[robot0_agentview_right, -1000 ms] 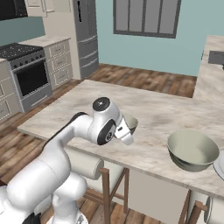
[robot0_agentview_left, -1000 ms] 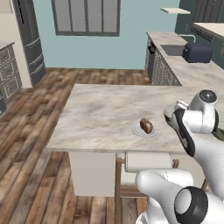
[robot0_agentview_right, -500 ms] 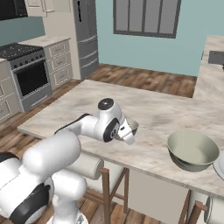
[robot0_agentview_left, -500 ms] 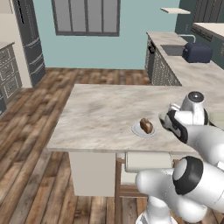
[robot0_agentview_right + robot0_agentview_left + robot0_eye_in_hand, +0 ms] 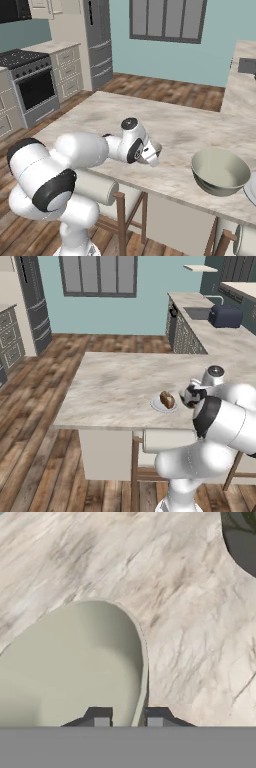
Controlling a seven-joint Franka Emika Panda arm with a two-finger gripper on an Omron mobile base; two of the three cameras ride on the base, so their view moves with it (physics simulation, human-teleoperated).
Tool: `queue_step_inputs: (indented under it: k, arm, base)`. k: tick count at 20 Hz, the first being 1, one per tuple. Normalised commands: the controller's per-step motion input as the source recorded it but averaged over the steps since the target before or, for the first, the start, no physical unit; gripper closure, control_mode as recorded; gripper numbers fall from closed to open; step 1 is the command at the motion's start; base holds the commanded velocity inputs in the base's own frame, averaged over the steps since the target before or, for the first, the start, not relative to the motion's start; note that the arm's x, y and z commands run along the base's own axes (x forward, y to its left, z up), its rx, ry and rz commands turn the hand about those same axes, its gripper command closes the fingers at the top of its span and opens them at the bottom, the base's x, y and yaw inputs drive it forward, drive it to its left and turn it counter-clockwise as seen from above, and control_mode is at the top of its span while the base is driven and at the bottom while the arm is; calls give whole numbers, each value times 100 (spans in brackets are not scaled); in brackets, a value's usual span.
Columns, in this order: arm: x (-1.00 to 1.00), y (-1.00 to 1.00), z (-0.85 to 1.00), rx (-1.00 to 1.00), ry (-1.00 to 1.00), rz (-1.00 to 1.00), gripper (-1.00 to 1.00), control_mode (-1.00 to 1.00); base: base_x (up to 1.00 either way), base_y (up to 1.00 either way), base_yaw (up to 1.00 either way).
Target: Take the smaller bowl and place it next to the appetizer plate on the dining counter , and place the larger bowl next to the plate with cooked food.
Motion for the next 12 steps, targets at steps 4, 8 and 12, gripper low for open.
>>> queue_step_inputs:
  k: [4,8,12]
  arm:
    - [35,-19,-47,0,0,0,100,-100]
    - [47,-8,-31,0,0,0,100,-100]
    - [70,-6,-25,0,0,0,-100,-100]
  base:
    - [0,0,0]
    - [0,0,0]
    - [0,0,0]
